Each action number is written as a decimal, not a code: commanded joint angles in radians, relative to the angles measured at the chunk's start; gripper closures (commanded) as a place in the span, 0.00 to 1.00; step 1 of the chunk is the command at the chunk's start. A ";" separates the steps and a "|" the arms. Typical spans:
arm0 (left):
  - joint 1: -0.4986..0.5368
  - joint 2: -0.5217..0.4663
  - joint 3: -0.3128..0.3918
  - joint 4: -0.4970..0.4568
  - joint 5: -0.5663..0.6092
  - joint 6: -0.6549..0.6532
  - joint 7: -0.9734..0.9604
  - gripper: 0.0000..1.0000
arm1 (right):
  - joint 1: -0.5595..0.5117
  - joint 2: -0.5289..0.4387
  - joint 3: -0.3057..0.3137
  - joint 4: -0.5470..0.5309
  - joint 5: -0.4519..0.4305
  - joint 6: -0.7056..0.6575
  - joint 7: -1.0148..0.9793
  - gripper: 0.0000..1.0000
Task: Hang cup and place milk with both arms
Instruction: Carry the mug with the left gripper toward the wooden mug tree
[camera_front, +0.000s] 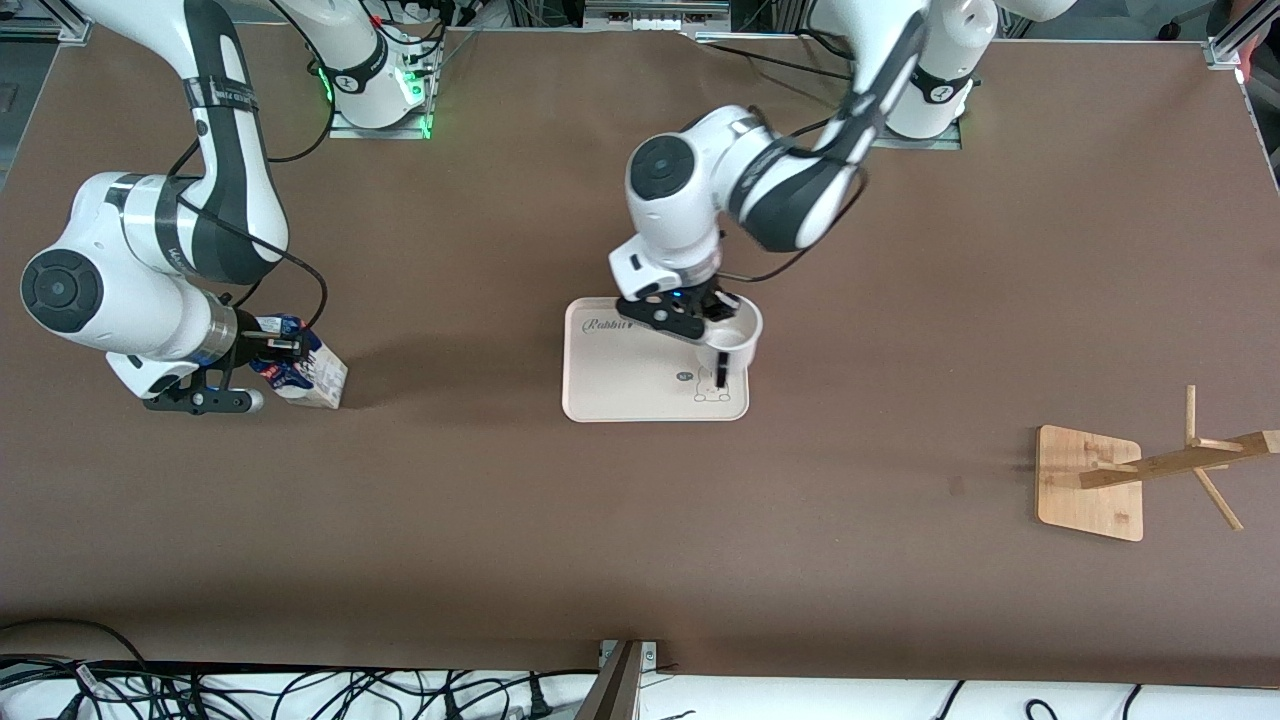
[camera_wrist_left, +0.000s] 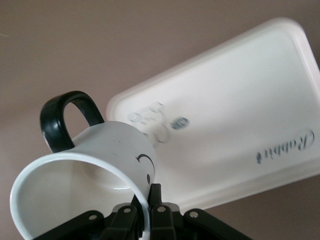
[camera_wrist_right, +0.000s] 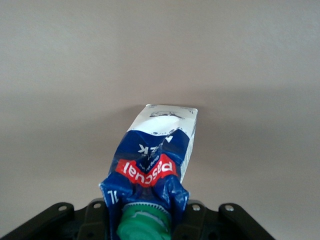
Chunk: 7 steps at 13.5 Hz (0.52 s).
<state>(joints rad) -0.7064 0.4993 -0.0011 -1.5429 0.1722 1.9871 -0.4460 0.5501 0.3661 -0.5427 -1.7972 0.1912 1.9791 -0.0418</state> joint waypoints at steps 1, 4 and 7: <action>0.128 -0.106 -0.010 0.024 0.013 -0.088 0.006 1.00 | 0.004 -0.039 0.021 -0.037 0.039 0.038 -0.010 0.68; 0.253 -0.180 -0.011 0.027 0.013 -0.157 0.007 1.00 | 0.004 -0.059 0.023 -0.097 0.048 0.096 -0.015 0.68; 0.388 -0.223 -0.014 0.026 0.012 -0.186 0.029 1.00 | 0.004 -0.070 0.023 -0.122 0.048 0.122 -0.024 0.68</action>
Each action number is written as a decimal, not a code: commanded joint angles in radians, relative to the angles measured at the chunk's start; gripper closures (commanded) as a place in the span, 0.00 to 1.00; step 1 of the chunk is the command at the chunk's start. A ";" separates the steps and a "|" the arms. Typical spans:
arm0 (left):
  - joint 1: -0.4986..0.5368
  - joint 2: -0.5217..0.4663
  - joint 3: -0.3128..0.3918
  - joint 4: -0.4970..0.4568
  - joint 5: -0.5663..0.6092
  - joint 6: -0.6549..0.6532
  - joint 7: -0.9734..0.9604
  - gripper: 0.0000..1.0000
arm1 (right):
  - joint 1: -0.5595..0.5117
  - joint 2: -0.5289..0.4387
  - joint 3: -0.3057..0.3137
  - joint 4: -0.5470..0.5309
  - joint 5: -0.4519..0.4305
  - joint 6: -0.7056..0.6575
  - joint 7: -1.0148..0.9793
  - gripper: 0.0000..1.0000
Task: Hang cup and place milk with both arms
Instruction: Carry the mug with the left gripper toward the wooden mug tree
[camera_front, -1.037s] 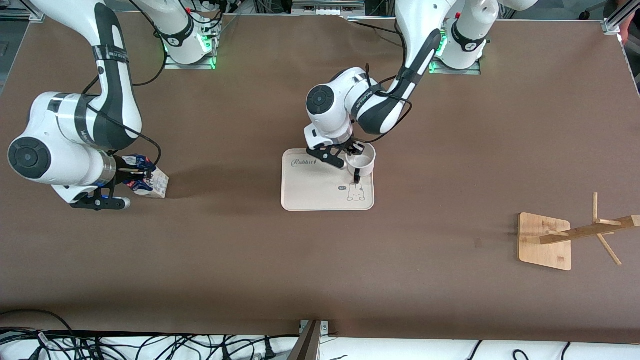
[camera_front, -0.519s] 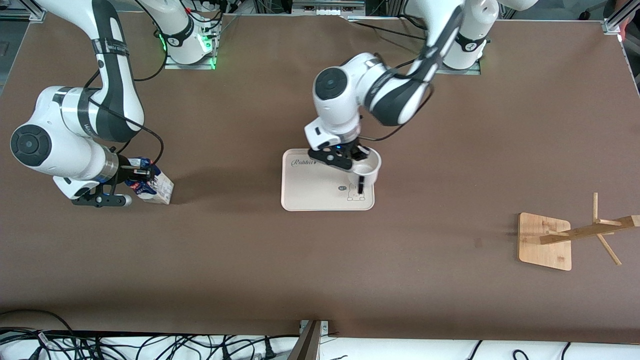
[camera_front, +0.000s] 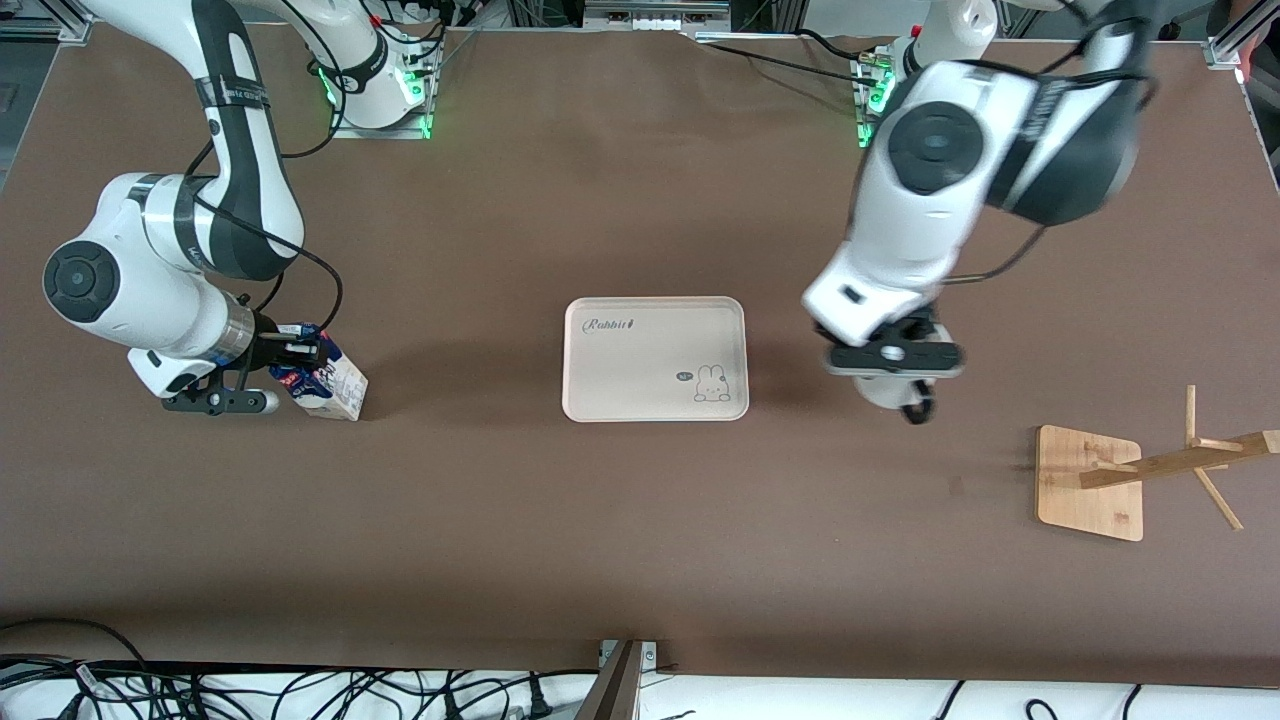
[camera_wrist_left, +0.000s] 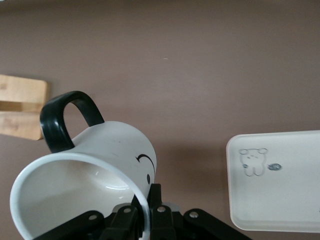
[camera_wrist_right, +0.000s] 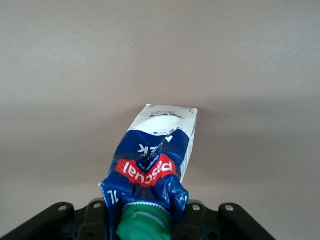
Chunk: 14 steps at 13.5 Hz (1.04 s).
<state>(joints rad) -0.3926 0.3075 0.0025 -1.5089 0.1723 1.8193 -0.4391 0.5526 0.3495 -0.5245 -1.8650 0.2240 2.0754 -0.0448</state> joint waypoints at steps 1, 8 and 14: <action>0.119 -0.037 -0.018 -0.007 0.003 -0.018 0.064 1.00 | 0.001 -0.053 0.006 -0.056 0.017 0.026 -0.021 0.68; 0.340 -0.034 -0.010 0.015 -0.039 -0.014 0.435 1.00 | 0.000 -0.043 0.004 -0.060 0.097 0.017 -0.155 0.68; 0.442 0.009 -0.009 0.044 -0.141 -0.011 0.600 1.00 | -0.002 -0.024 0.004 -0.049 0.098 0.012 -0.153 0.00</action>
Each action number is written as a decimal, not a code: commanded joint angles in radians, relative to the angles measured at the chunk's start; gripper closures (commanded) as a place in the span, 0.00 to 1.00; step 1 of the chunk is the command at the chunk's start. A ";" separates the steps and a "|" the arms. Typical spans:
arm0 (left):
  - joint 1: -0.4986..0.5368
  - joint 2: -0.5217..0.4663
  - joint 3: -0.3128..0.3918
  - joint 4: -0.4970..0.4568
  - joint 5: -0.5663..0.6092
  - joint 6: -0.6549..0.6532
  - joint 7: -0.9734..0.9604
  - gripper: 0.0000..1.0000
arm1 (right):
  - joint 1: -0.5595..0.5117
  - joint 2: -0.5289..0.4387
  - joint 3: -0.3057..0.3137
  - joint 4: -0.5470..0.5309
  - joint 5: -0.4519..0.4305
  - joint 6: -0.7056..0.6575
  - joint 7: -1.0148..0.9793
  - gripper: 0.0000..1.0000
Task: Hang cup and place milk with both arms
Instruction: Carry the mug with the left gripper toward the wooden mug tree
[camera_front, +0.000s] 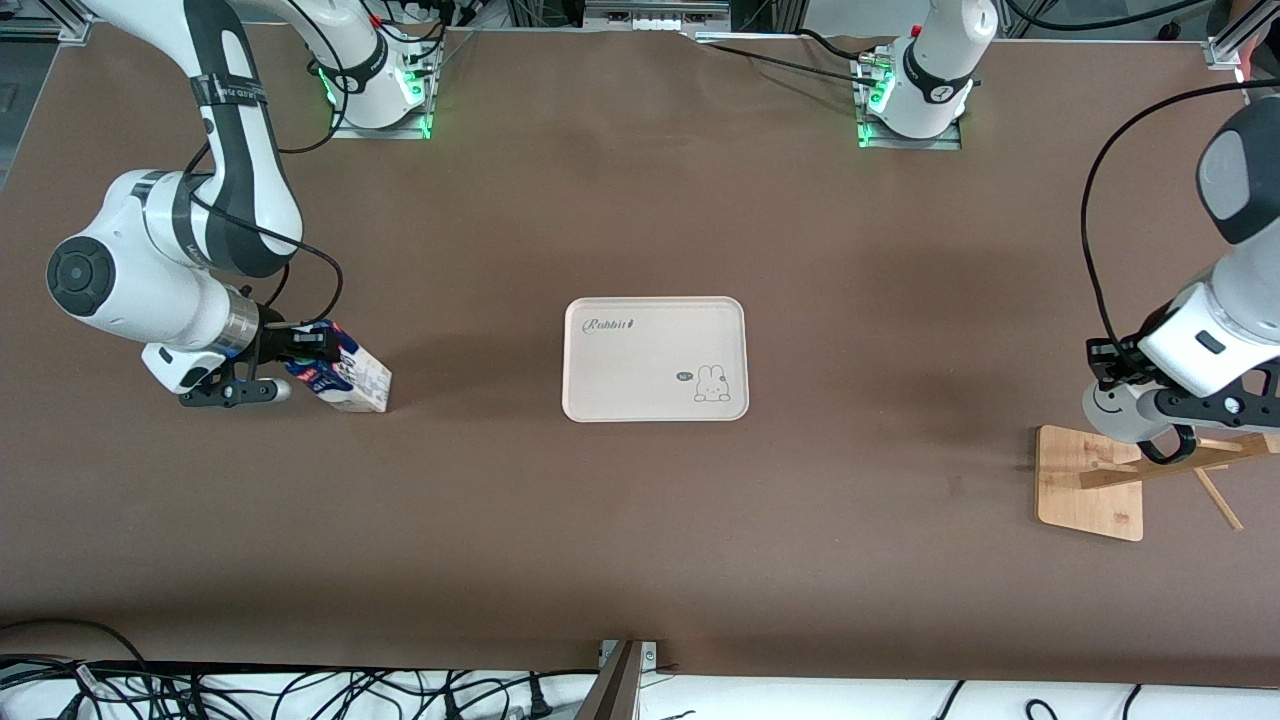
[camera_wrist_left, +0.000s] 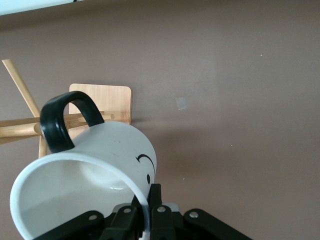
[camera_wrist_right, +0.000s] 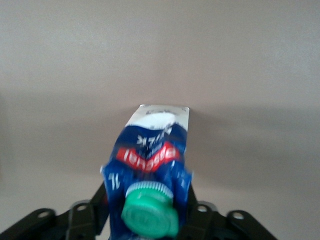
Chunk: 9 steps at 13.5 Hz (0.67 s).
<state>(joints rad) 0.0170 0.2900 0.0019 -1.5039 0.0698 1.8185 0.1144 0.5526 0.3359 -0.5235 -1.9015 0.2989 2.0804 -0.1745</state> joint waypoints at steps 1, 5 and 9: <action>0.038 0.027 -0.008 0.039 -0.044 -0.010 0.047 1.00 | -0.002 -0.012 0.003 -0.008 0.023 0.006 -0.023 0.00; 0.063 0.032 -0.008 0.041 -0.042 -0.011 0.047 1.00 | -0.003 -0.049 -0.009 0.073 0.020 -0.109 -0.026 0.00; 0.095 0.035 -0.008 0.039 -0.044 -0.016 0.091 1.00 | -0.019 -0.048 -0.082 0.440 0.009 -0.510 -0.026 0.00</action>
<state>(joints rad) 0.0928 0.3106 0.0017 -1.4993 0.0426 1.8194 0.1561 0.5508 0.2845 -0.5747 -1.6380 0.2990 1.7482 -0.1783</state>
